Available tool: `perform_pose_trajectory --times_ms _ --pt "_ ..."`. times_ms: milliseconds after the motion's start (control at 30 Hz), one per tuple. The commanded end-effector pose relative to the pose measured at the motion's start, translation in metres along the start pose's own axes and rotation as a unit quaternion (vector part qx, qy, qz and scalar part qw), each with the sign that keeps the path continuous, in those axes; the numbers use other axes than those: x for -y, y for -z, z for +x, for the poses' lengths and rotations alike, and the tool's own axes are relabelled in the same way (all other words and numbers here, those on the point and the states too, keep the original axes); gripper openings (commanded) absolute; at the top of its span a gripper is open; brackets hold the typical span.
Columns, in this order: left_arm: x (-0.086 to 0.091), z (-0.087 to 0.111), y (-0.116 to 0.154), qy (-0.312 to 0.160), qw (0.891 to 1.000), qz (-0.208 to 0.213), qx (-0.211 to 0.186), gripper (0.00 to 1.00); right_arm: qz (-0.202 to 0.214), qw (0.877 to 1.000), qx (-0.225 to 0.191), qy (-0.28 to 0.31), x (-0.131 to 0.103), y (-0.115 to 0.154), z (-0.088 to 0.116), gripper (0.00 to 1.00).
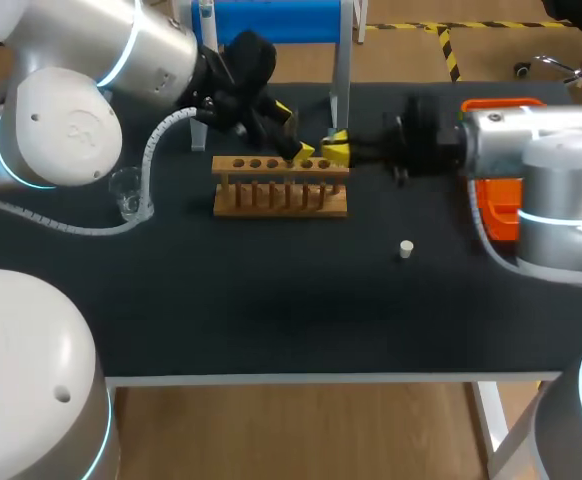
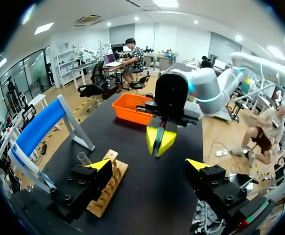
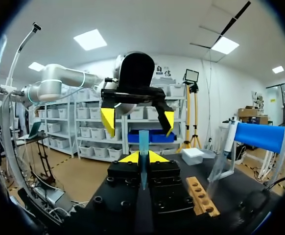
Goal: Invert the test tube, pick up the pipette, mount the tip to pipette, aspirate from beaker and dispense into the tube, eject the tip, return the pipette, and cap with the stopper.
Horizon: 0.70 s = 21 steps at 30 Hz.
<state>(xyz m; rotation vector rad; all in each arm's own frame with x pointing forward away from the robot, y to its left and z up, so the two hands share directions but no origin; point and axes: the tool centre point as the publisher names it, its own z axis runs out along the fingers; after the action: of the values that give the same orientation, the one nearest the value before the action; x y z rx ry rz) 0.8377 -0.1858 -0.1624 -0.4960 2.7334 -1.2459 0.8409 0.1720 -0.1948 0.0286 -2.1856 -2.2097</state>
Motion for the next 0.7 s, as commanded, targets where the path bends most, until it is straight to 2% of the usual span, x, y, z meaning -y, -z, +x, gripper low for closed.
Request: perform_pose_trajectory --times_ms 33,200,333,700 --pt "0.001 0.0 0.001 0.001 1.0 -0.003 -0.001 1.0 0.001 1.0 0.003 0.002 -0.005 0.052 0.011 0.0" --pt "0.001 0.0 0.001 0.001 1.0 -0.003 -0.001 1.0 -0.001 1.0 0.012 0.007 -0.004 0.1 0.016 0.0" --pt "0.001 0.0 0.001 0.001 1.0 -0.003 -0.001 1.0 -0.003 1.0 0.021 0.008 0.0 0.125 0.02 0.0" --pt "0.001 0.0 0.001 0.001 1.0 -0.003 -0.001 1.0 0.007 1.0 0.024 -0.017 0.022 0.165 0.035 0.0"
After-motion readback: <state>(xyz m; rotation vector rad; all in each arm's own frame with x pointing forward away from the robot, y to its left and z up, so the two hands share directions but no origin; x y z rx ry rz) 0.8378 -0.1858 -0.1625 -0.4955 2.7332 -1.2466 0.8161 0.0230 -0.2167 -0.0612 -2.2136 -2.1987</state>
